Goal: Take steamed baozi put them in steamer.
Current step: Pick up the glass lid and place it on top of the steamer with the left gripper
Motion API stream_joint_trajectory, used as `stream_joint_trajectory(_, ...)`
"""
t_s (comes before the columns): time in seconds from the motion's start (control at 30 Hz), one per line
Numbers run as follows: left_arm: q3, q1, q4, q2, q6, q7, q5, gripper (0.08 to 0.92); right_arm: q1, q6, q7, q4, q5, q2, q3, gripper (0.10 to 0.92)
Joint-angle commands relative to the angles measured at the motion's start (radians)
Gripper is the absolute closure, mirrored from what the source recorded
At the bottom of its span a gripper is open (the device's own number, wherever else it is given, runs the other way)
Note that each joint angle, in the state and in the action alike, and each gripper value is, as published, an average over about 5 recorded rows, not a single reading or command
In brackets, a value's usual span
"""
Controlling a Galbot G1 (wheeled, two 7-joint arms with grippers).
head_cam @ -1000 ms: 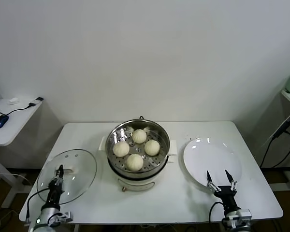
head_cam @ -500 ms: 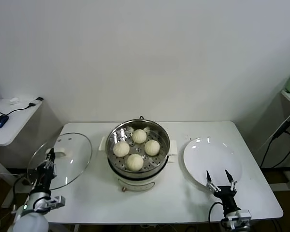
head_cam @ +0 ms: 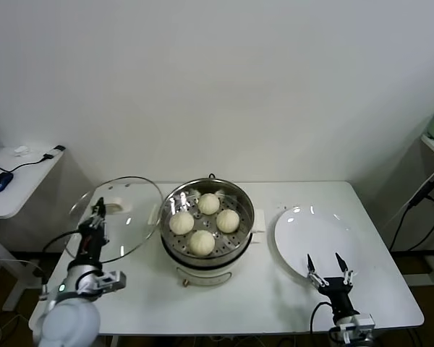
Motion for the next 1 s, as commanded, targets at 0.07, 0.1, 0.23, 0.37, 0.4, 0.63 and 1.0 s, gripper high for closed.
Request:
stream_joint_trajectory(0.07,0.361,-0.132,-0.073,-0.139,0.243,0.154,0.268,0.875,-0.013,0.004,0.001,0.02,-0.002,0.0,0.0,0.203)
stream_joint_trajectory(0.1,0.384,-0.143,-0.063,-0.156,0.252,0.159,0.288,0.875,-0.015,0.006,0.001,0.02,-0.002,0.0,0.0,0.203)
stream_joint_trajectory(0.23,0.457,-0.175,-0.019,-0.22,0.277,0.169,0.361,0.875,-0.021,0.016,0.0,0.016,0.0,-0.001,0.001,0.202)
stream_joint_trajectory(0.37,0.514,-0.194,0.026,-0.275,0.285,0.167,0.417,0.875,-0.024,0.029,-0.001,0.005,0.004,0.0,0.007,0.203)
stream_joint_trajectory(0.4,0.525,-0.197,0.037,-0.286,0.286,0.166,0.429,0.875,-0.025,0.033,-0.001,0.003,0.005,0.0,0.009,0.203)
stream_joint_trajectory(0.63,0.586,-0.221,0.12,-0.358,0.284,0.156,0.494,0.875,-0.035,0.052,-0.007,-0.008,0.021,0.006,0.04,0.203)
stream_joint_trajectory(1.0,0.598,-0.244,0.21,-0.403,0.277,0.143,0.546,0.875,-0.046,0.074,-0.008,-0.013,0.03,0.01,0.07,0.203)
